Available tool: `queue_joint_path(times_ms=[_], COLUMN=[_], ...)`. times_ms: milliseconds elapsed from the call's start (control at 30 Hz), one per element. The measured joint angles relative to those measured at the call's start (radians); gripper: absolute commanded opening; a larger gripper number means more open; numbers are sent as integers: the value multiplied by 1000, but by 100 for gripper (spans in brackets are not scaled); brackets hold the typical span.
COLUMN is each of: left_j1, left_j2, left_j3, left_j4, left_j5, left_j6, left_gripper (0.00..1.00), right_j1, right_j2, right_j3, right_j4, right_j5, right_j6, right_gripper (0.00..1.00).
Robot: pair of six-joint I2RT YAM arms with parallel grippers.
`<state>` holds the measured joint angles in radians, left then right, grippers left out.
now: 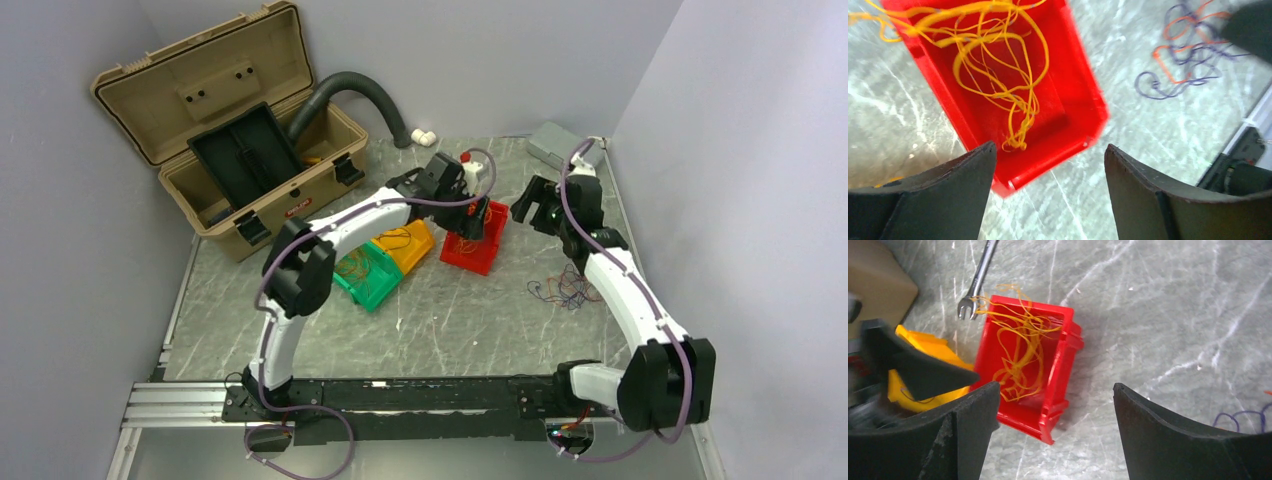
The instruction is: Untangle the cables
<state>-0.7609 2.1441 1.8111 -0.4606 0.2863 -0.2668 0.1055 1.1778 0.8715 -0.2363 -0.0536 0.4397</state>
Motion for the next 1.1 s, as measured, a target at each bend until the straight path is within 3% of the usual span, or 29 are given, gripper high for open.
queue_joint_path(times_ms=[267,433,567,733,967,1100], left_j1=[27,123,253,329,313,307], left_j2=[-260,-315,-255,-120,35,90], left_j3=[-12,-71,-124,-119,-87,-76], left_j4=[26,108,173,216,323,404], left_j5=[48,133,185,219,267,304], left_j6=[0,-53,-128,-219,-369,-455], left_gripper=[81,81,80,78,73,62], right_j1=[22,81,153,177,170,170], right_j2=[191,352,505,629,764,784], right_j3=[168,304,452,560,637,637], right_j4=[-10,-33,-68,-114,-138,-129], right_j5=[-76,-77,-55,4,63,48], right_j6=[-17,-46,-71,-92,-110,-108], right_gripper=[78,75,74,72,50,35])
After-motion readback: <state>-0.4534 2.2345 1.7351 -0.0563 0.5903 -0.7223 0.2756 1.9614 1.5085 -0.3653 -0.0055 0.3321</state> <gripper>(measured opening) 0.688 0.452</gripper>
